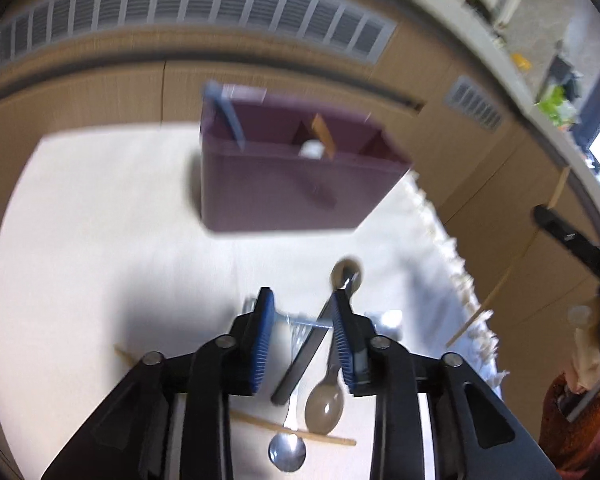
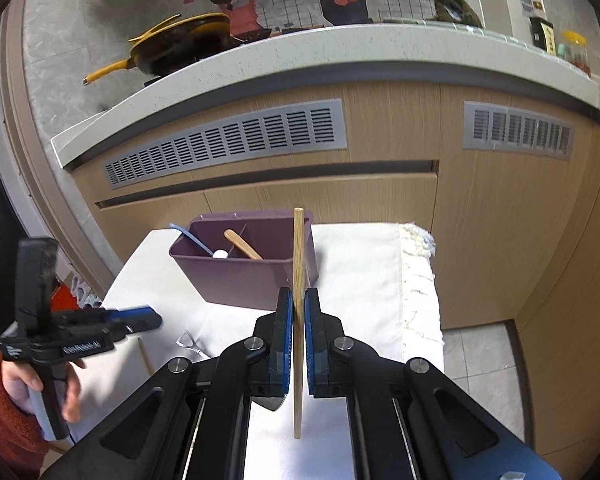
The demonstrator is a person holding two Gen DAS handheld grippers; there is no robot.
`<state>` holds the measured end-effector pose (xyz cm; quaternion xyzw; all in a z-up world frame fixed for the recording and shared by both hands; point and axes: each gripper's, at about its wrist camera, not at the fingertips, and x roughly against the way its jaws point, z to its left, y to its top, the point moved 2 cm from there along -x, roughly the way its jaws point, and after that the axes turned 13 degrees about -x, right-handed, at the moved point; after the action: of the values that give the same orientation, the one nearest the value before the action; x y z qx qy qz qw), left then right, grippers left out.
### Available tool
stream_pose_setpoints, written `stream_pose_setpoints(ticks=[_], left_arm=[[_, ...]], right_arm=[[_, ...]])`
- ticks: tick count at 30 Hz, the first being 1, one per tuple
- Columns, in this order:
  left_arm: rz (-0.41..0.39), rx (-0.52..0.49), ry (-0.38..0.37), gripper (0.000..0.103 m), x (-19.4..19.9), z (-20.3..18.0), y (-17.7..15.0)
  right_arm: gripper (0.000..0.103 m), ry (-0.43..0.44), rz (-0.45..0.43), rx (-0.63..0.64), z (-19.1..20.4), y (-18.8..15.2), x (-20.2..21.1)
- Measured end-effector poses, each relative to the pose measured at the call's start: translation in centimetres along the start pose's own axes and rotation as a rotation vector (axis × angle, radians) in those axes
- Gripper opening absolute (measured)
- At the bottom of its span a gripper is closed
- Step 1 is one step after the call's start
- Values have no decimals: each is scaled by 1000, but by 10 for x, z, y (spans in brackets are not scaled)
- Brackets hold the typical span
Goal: Organize utensils
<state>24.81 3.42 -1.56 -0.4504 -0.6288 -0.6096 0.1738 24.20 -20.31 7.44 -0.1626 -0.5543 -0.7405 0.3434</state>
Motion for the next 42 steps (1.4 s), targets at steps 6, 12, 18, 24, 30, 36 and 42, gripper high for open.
stream_pose_setpoints(ticks=[6, 12, 18, 24, 30, 36, 42], left_arm=[[32, -112, -65, 34, -25, -28, 9], [128, -204, -119, 35, -76, -32, 22], [176, -28, -156, 35, -73, 9, -10], [123, -261, -176, 37, -36, -34, -27], [117, -442, -72, 43, -58, -85, -7], [171, -498, 36, 43, -92, -103, 0], [175, -502, 72, 43, -99, -100, 5]], right_arm=[[4, -9, 0, 13, -8, -6, 0], [4, -18, 10, 6, -18, -12, 1], [4, -41, 17, -16, -31, -18, 3], [4, -21, 29, -10, -29, -19, -4], [4, -29, 23, 17, -23, -25, -5], [5, -31, 14, 17, -26, -28, 3], [5, -31, 6, 1, -33, -29, 7]])
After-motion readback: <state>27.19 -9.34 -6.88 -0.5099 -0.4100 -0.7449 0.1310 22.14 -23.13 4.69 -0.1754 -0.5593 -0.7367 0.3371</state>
